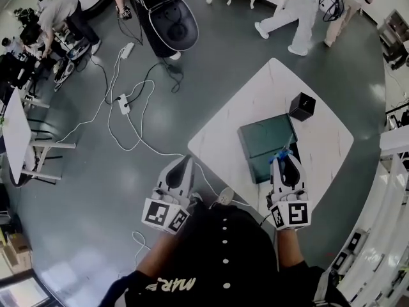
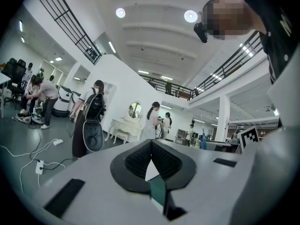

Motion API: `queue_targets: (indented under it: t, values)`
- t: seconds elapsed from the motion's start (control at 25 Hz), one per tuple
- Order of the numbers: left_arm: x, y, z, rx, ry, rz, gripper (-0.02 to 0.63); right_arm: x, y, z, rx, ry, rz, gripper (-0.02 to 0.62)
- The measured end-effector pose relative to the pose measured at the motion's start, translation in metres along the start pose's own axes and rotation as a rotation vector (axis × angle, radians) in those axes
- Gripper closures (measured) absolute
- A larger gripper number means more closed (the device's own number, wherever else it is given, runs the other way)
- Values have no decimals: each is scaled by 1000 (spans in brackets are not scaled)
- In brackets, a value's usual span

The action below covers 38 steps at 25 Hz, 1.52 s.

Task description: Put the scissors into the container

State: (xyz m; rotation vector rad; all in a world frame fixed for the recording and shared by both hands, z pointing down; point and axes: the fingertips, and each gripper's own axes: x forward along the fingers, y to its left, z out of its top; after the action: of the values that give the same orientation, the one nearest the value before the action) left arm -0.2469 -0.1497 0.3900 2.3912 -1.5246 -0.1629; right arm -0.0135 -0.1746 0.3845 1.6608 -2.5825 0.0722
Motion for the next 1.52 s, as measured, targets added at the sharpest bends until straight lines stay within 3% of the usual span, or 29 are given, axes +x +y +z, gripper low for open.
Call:
queue_targets:
  t: [0.28,0.52,0.8,1.12,1.52]
  values:
    - [34,12,5,3,40,-78,580,6,-17,-1,12,8,-108,494]
    - [98,14,23,46,83,-274,580,8,-41,7,36,-8,-317,494]
    - [161,19,46,80,85,-408,580,11,-58,14,46,-20,-476,494]
    - [197,-12,30,87,160,-578,580,-11,-78,10,63,8,-666,494]
    - [213,-53,8,92,247,-831,580,-63,-61,-5,96,23,-914,494]
